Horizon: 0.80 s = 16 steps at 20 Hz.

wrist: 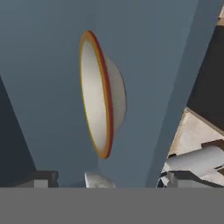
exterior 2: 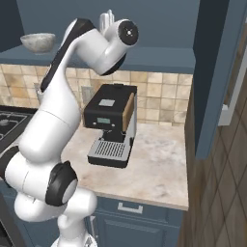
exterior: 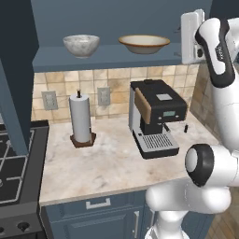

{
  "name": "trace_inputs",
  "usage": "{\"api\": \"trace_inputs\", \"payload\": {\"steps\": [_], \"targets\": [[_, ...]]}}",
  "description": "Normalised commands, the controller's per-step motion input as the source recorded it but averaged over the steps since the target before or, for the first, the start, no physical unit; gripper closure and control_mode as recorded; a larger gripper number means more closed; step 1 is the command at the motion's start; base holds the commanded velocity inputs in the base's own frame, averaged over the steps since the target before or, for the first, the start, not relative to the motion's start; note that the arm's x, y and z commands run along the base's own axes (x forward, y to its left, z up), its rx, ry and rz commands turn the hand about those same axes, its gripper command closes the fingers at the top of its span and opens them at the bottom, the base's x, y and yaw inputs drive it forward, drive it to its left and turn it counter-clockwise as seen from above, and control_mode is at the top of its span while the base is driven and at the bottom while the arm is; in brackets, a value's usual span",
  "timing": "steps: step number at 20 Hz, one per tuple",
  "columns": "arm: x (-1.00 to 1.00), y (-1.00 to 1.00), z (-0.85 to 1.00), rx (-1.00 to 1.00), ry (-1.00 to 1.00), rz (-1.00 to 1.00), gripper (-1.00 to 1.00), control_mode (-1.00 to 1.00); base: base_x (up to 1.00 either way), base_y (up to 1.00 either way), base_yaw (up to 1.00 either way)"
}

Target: Take the smaller bowl and place it next to the appetizer plate on the dining counter , and place the larger bowl next to the plate with cooked food.

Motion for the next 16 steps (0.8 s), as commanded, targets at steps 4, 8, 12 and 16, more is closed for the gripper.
{"api": "trace_inputs", "payload": {"steps": [4,8,12,16], "targets": [[0.58,0.08,-0.16,-0.13,0.01,0.09,-1.00,-1.00,0.00,0.00,0.00],[0.50,0.04,-0.25,-0.08,0.00,0.07,-1.00,-1.00,0.00,0.00,0.00],[0.49,0.05,-0.23,-0.07,0.00,0.06,-1.00,-1.00,0.00,0.00,0.00],[0.45,0.14,-0.10,-0.04,0.00,0.01,-1.00,-1.00,0.00,0.00,0.00]]}}
